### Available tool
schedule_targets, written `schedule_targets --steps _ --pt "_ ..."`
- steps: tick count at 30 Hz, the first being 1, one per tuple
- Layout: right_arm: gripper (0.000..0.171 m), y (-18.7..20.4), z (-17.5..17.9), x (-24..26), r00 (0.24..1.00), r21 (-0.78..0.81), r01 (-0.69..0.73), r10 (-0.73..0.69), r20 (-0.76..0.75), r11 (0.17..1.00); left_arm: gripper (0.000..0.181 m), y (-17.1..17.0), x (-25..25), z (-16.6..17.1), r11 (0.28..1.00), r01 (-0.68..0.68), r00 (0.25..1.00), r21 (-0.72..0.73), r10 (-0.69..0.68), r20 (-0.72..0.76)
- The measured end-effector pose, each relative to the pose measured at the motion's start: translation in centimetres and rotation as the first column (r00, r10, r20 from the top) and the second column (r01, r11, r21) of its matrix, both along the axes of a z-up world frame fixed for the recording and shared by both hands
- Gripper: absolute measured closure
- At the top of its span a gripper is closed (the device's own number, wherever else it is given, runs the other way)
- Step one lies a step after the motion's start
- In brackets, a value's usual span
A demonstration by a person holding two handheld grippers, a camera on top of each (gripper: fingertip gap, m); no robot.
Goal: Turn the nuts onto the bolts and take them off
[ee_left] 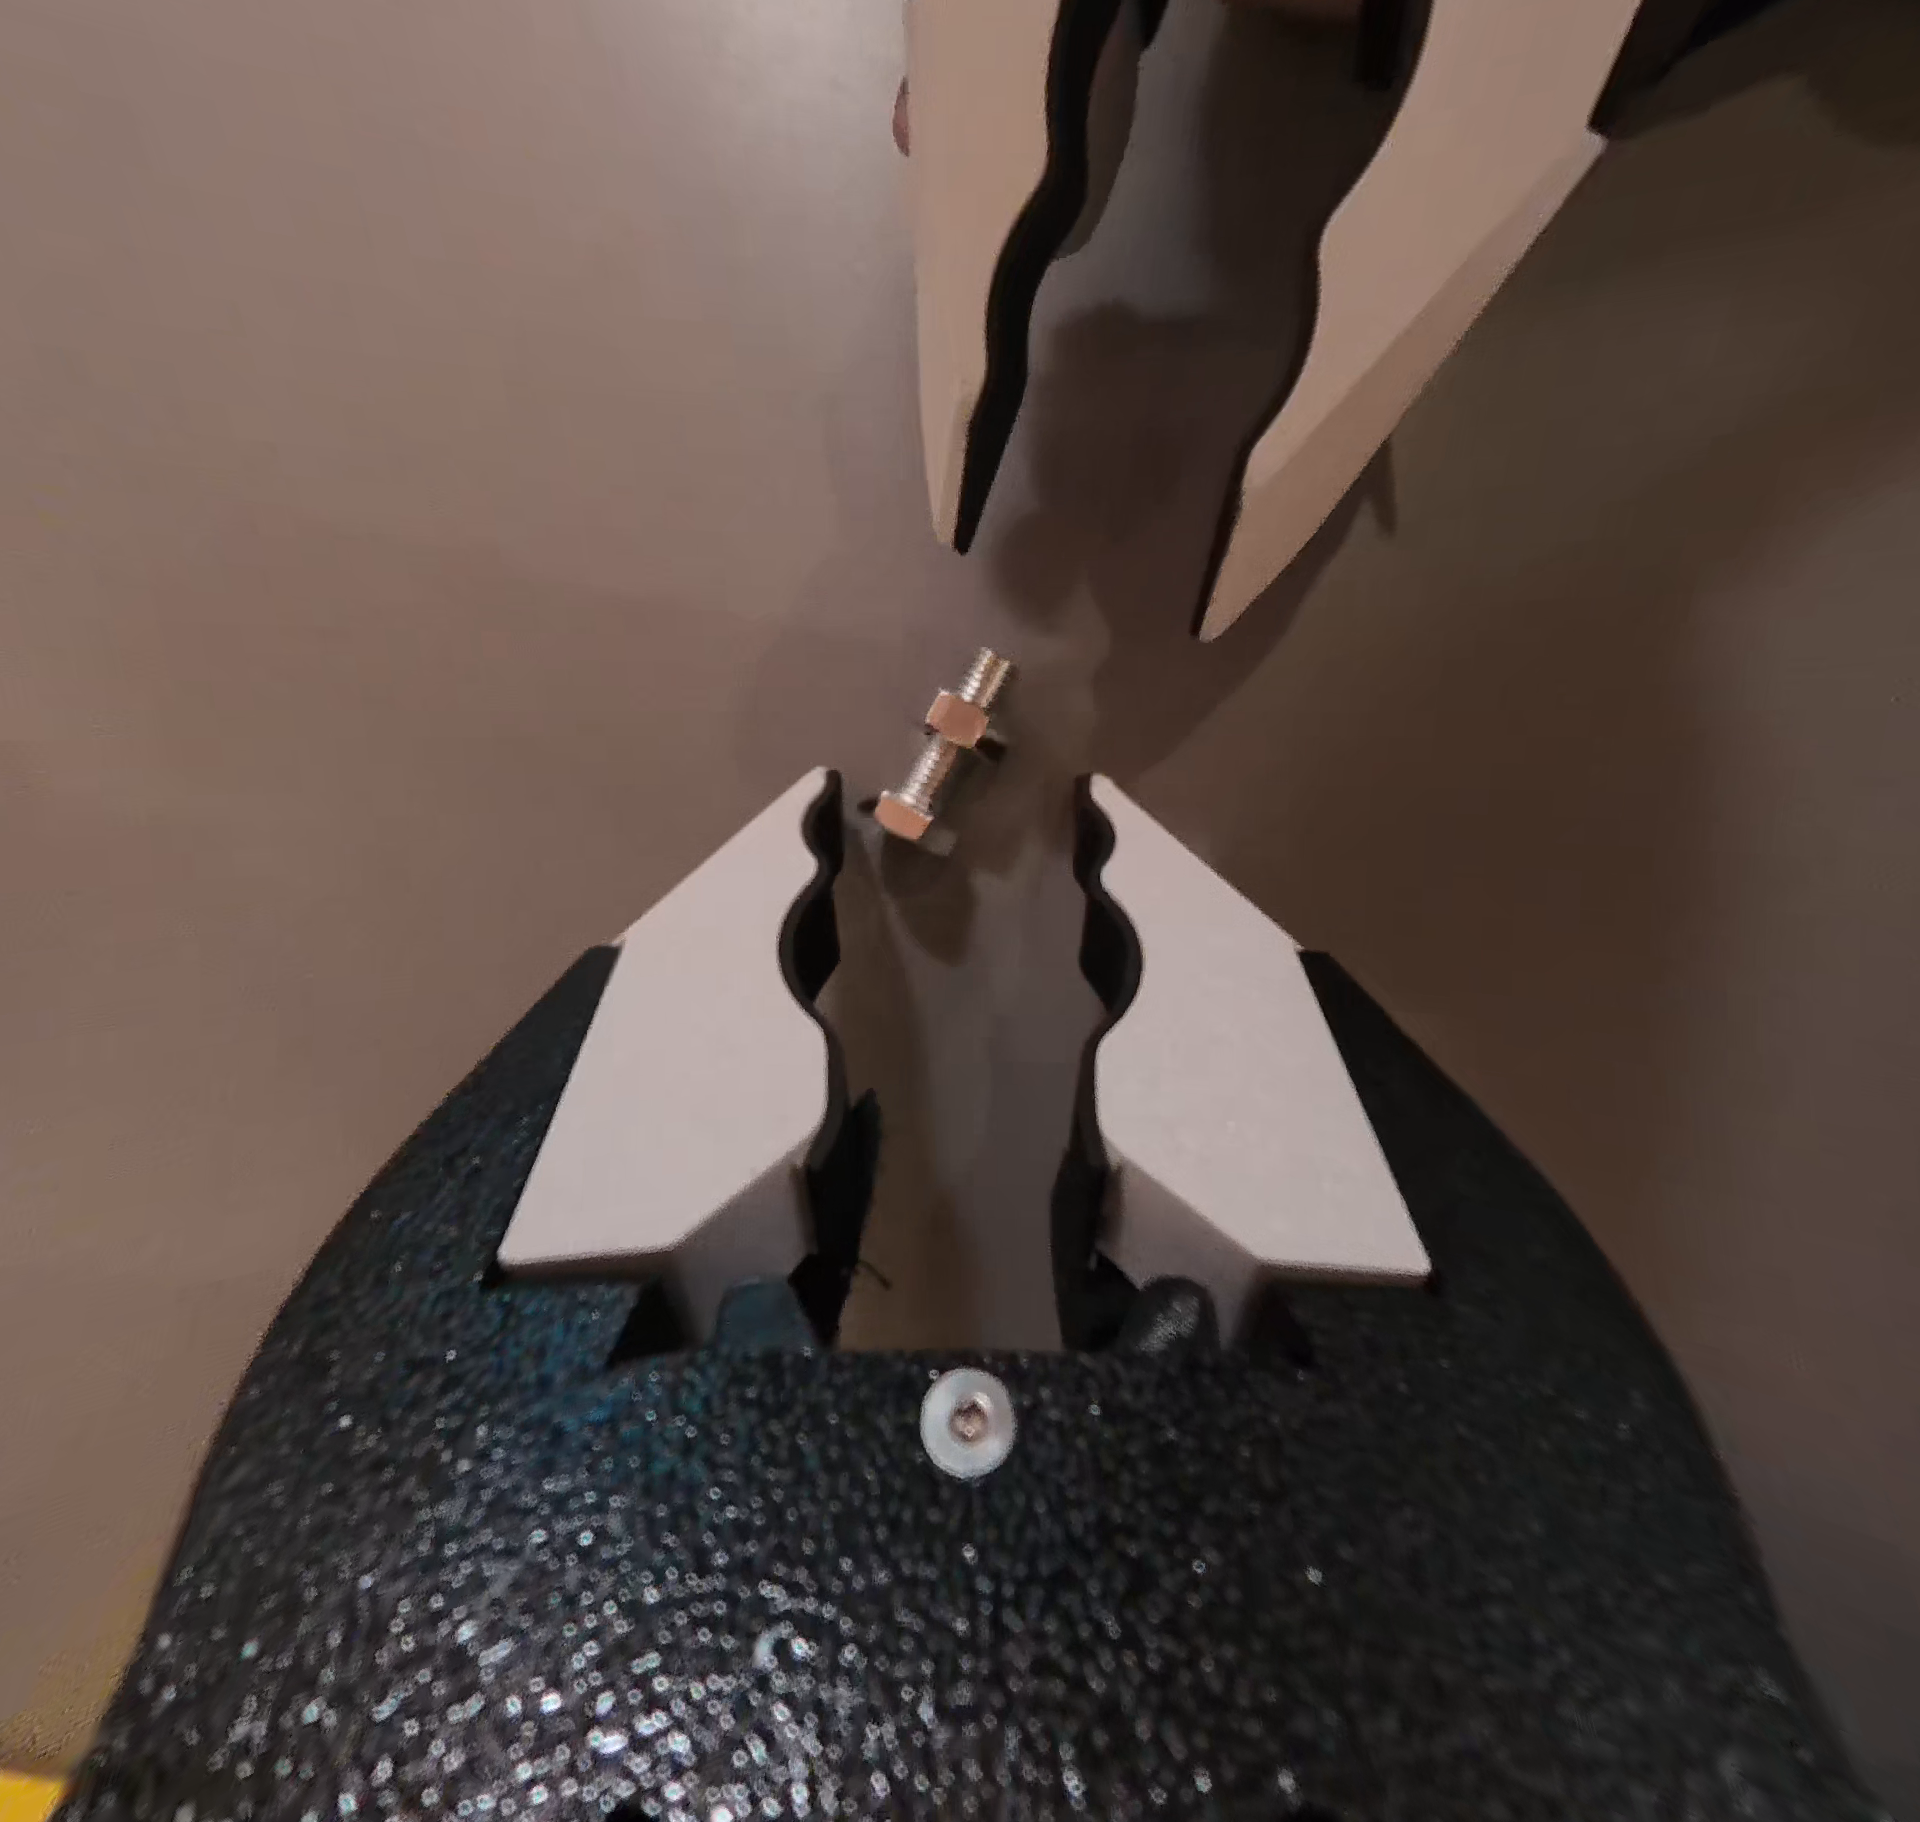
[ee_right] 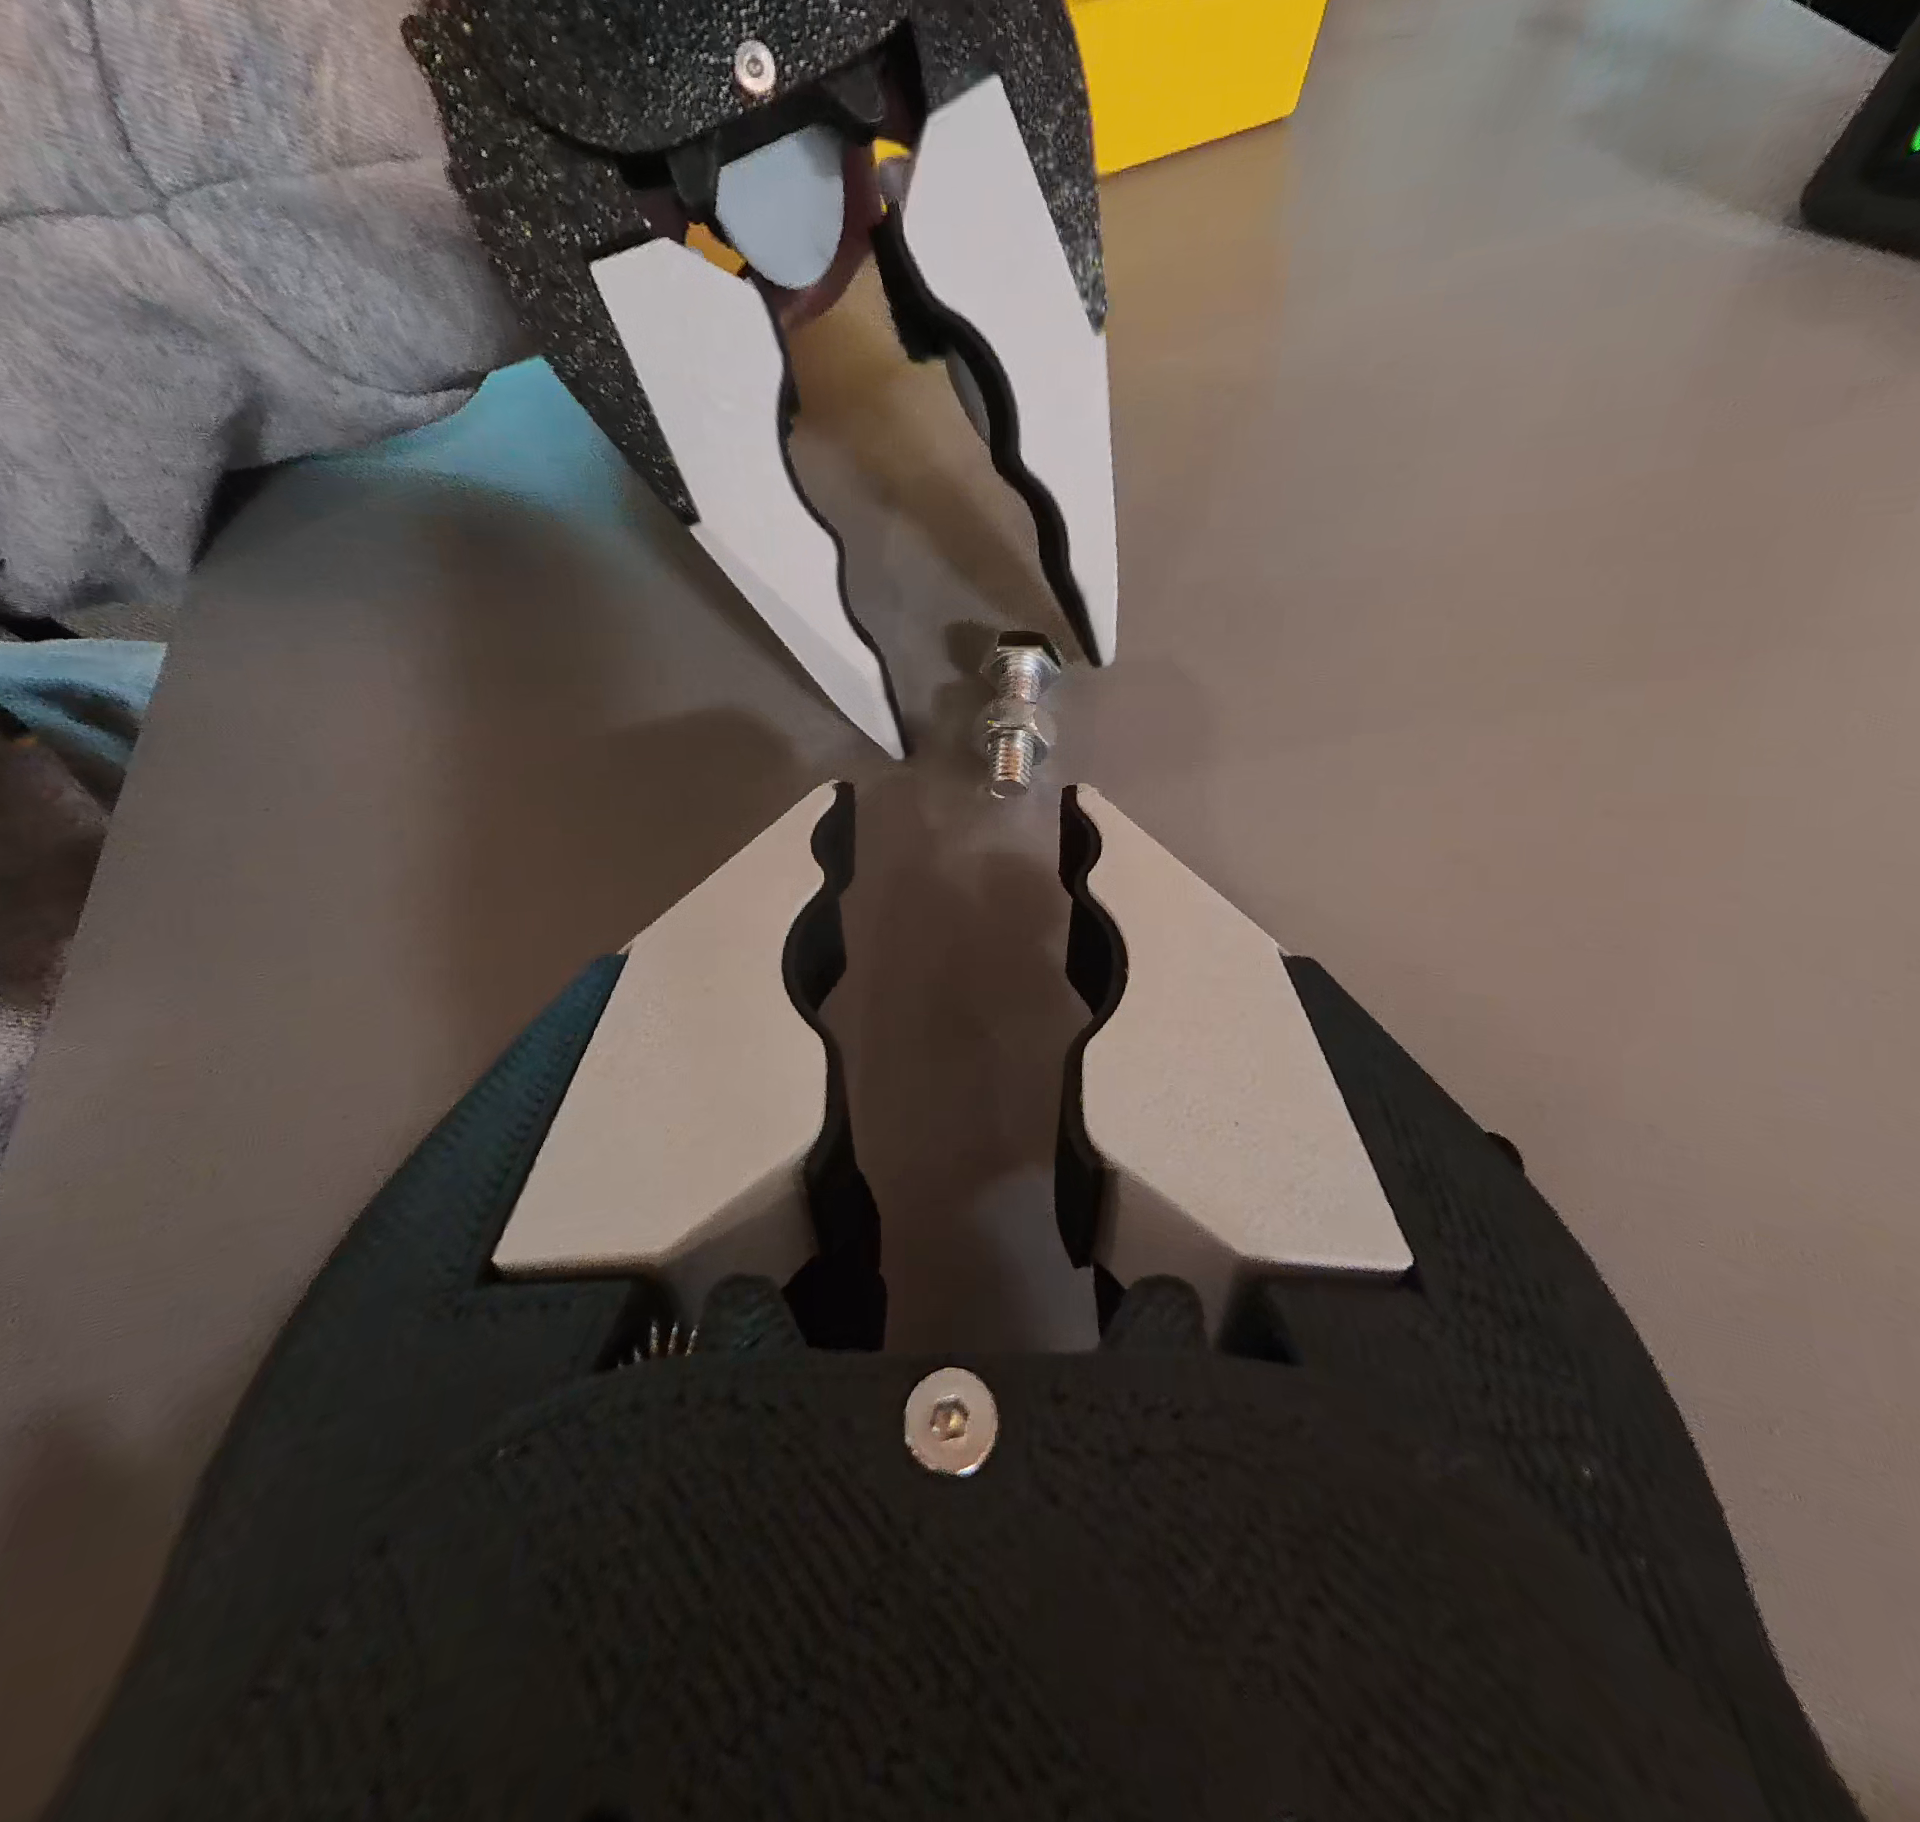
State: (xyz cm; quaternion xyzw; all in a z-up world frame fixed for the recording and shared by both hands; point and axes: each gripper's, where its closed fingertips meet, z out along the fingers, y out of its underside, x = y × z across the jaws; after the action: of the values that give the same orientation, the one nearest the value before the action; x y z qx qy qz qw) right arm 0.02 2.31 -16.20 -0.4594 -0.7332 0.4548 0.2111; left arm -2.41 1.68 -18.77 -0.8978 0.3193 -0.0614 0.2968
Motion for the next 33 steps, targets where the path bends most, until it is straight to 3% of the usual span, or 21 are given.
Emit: schedule_targets --steps 3,9,15,19,26,28,33 --pt "0.133 0.0 0.1 0.0 1.0 -0.005 0.0 0.0 -0.003 1.0 0.162 -0.3 0.5 -0.1 0.999 0.05 0.999 -0.005 -0.049 0.017" --pt "0.133 -0.1 -0.1 0.1 1.0 -0.007 -0.01 0.01 0.009 1.0 0.164 -0.7 0.5 -0.1 1.0 0.01 0.998 -0.022 -0.009 0.055" --pt "0.135 -0.4 -0.1 0.2 1.0 0.004 -0.022 0.022 0.006 1.0 0.164 0.2 1.0 1.1 0.965 0.097 0.989 0.244 -0.066 -0.134" --pt "0.135 0.3 0.5 0.4 0.998 -0.166 0.025 -0.016 0.056 0.986 0.164 0.6 2.7 2.6 0.889 0.169 0.977 0.426 -0.096 -0.189" --pt "0.143 -0.4 2.7 1.9 0.996 -0.316 -0.078 0.088 0.016 0.946 0.164 0.3 4.9 5.1 0.802 0.206 0.979 0.561 -0.172 -0.112" --pt "0.153 -0.9 3.0 2.3 0.992 -0.33 -0.114 0.125 0.012 0.937 0.164 0.3 5.0 5.2 0.8 0.205 0.979 0.564 -0.176 -0.106" --pt "0.153 -0.5 2.3 2.1 0.994 -0.142 -0.113 0.109 -0.03 0.983 0.163 0.7 4.8 4.2 0.838 0.145 0.989 0.525 -0.131 -0.065"
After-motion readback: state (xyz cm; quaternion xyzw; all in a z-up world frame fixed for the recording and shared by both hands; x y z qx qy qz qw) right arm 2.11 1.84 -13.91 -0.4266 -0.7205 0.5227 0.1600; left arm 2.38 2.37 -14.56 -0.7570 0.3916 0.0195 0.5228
